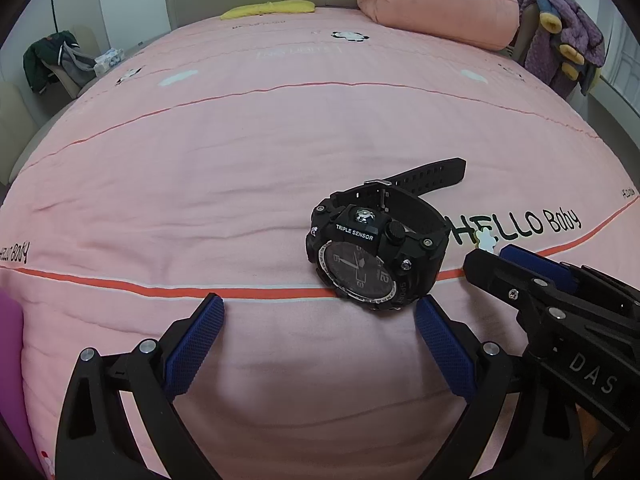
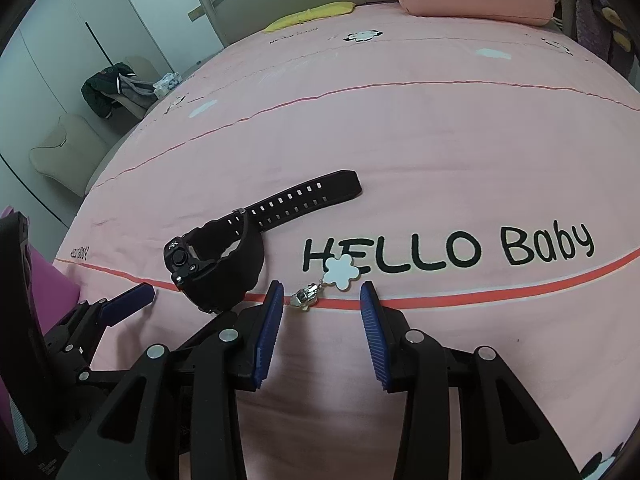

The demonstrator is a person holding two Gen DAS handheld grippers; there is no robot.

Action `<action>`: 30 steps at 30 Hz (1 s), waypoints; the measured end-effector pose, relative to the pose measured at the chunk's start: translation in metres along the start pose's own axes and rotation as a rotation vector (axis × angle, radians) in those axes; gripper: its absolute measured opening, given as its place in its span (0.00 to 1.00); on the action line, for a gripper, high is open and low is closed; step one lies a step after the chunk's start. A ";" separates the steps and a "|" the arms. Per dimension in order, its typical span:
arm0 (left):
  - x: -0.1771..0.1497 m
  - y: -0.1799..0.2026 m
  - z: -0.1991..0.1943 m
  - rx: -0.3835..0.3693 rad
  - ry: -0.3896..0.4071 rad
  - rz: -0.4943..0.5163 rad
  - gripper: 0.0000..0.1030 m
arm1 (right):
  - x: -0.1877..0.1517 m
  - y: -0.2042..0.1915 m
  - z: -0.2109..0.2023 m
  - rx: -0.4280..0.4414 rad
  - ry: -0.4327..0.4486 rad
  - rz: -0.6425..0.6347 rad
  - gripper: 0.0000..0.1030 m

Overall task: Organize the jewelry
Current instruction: 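Grasp the silver flower charm with the right tool, then grasp the black watch body with the left tool while the right tool holds the charm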

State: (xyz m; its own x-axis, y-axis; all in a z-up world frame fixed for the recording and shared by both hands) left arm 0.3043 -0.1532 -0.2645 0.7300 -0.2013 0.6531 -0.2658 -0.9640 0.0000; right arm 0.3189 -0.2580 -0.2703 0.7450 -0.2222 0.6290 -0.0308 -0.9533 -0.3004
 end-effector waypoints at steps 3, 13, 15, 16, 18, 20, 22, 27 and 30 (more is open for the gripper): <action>0.001 0.001 0.002 -0.001 -0.001 0.008 0.92 | 0.000 -0.001 0.008 -0.032 -0.023 -0.016 0.37; 0.004 0.005 0.007 -0.005 0.008 0.019 0.92 | 0.005 0.006 0.008 -0.052 0.004 0.006 0.11; 0.005 0.006 0.008 -0.006 0.010 0.020 0.92 | 0.006 0.006 0.006 -0.057 0.018 0.006 0.11; 0.006 0.007 0.009 -0.008 0.011 0.020 0.92 | 0.007 0.007 0.005 -0.059 0.023 0.007 0.11; 0.008 0.009 0.010 -0.011 0.010 0.020 0.92 | 0.007 0.014 0.002 -0.065 0.030 0.012 0.11; 0.009 0.011 0.012 -0.010 0.009 0.025 0.92 | 0.007 0.018 0.000 -0.068 0.032 0.022 0.11; 0.010 0.015 0.014 -0.011 0.010 0.034 0.91 | 0.008 0.022 0.000 -0.072 0.037 0.031 0.11; 0.016 0.024 0.019 -0.016 0.013 0.050 0.91 | 0.006 0.036 -0.003 -0.070 0.042 0.058 0.11; 0.020 0.026 0.023 -0.013 0.015 0.051 0.92 | 0.008 0.042 -0.004 -0.063 0.043 0.074 0.11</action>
State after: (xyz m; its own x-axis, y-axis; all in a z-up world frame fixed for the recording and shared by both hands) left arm 0.3265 -0.1860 -0.2690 0.7060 -0.2475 0.6635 -0.3107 -0.9502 -0.0239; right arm 0.3207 -0.3004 -0.2749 0.7100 -0.2997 0.6373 -0.1278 -0.9447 -0.3020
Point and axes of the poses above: each gripper's, at about its wrist camera, not at the fingertips, and z roughly the way its jaws point, y to its right, x to its top, the point moved 8 cm from there along z, roughly the way its jaws point, and after that the axes turned 7 degrees about y, right-handed, at the moved point
